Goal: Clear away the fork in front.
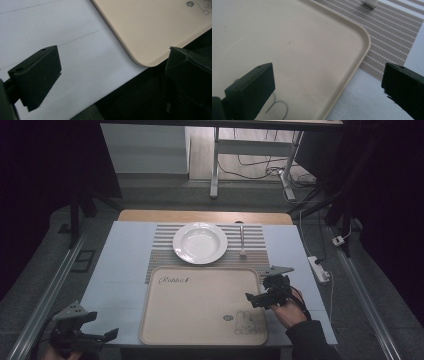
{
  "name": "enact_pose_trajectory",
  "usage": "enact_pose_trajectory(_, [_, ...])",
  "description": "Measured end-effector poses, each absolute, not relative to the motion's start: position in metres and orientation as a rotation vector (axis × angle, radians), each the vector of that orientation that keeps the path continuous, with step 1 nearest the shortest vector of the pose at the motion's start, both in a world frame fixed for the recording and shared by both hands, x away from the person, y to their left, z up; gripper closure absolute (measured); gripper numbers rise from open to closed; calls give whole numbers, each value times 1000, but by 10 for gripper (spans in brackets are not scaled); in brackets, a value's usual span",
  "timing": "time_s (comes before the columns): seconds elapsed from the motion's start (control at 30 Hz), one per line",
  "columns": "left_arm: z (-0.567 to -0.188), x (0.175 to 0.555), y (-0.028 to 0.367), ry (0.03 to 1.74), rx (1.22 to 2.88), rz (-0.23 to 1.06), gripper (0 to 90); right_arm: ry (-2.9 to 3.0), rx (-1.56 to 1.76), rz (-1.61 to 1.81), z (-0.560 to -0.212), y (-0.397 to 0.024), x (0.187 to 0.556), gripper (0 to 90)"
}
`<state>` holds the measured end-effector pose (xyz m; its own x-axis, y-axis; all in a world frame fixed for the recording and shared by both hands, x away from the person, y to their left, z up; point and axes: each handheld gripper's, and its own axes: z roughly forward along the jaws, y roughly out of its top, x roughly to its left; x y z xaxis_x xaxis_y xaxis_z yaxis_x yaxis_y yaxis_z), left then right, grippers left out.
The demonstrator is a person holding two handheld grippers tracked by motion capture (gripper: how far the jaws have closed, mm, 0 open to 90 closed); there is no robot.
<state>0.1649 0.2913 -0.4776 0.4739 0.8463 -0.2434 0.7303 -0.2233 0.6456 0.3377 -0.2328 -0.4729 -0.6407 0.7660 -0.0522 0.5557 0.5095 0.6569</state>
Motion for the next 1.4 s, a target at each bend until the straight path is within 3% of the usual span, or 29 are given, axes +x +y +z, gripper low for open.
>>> enact_pose_trajectory(1.4, [-478, 166, 292, 1302, 2002, 191, 5, 2320, 1072, 652, -499, -195, 467, 0])
